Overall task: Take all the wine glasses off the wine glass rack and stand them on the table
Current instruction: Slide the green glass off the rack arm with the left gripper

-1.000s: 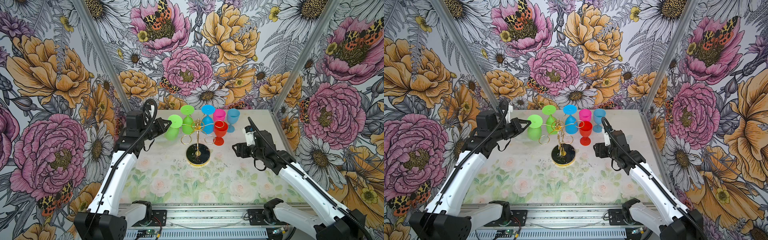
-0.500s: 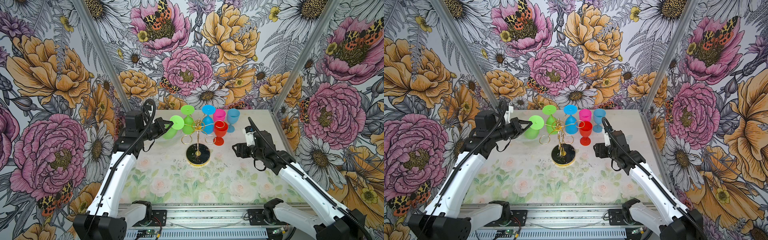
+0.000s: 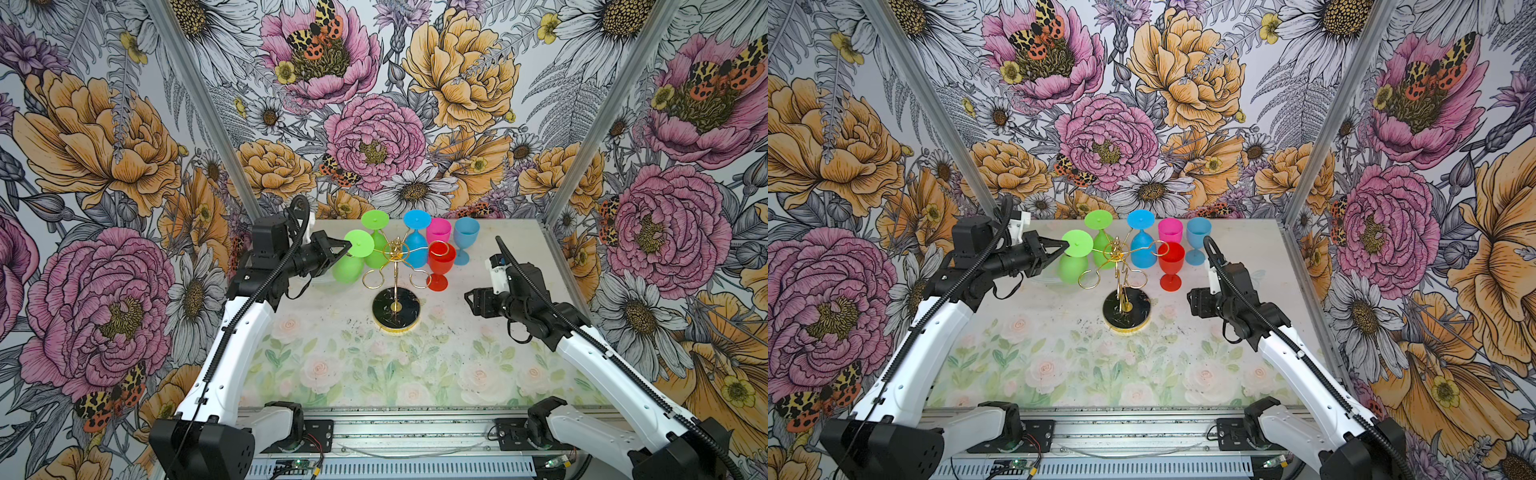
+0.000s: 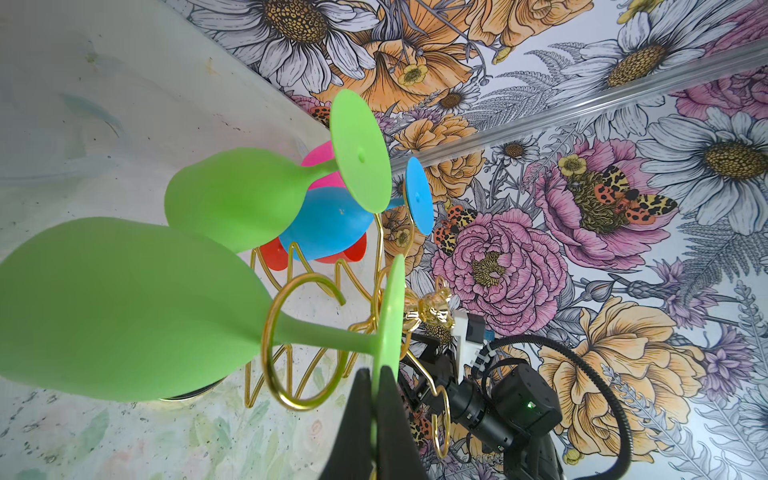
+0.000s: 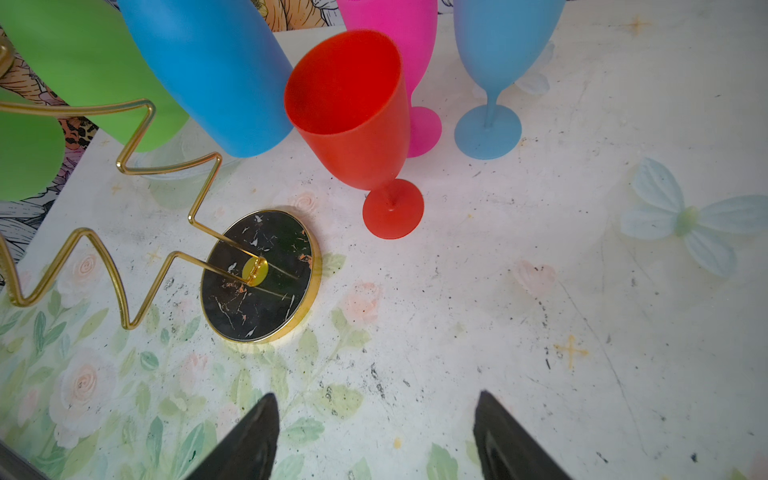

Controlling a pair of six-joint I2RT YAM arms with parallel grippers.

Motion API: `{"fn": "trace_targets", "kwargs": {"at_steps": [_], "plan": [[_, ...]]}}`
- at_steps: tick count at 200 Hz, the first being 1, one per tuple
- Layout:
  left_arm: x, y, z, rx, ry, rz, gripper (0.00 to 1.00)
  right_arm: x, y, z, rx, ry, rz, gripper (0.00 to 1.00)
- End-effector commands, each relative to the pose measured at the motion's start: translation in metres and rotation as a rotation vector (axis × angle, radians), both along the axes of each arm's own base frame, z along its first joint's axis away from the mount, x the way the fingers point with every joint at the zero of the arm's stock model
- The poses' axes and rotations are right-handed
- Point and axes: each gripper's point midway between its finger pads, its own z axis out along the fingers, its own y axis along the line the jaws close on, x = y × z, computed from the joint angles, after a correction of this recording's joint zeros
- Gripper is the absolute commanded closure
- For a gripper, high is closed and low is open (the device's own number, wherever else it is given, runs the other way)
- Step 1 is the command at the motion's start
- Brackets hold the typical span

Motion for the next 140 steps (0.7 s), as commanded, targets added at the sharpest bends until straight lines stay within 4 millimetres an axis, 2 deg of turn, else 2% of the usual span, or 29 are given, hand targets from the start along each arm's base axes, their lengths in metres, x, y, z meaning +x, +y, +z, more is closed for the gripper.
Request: {"fn": "trace_targets", "kwargs": {"at_steps": [1,69,118,140], "plan": [[0.000,-0.009,0.012,-0.030,-0.011,-0.039,1.00,0.002,-0.001,0.009,0.015,-0.044,-0.015,0.25],[0.007,-0.021,0.012,-0.027,-0.001,-0.065,1.00,0.000,-0.002,0.006,0.013,-0.040,-0.016,0.25],[0.018,-0.019,0.010,-0.025,0.007,-0.051,1.00,-0.003,-0.003,0.005,0.014,-0.041,-0.019,0.25],[0.024,-0.012,0.009,-0.023,0.008,-0.014,1.00,-0.004,-0.003,0.004,0.016,-0.039,-0.018,0.25]]}}
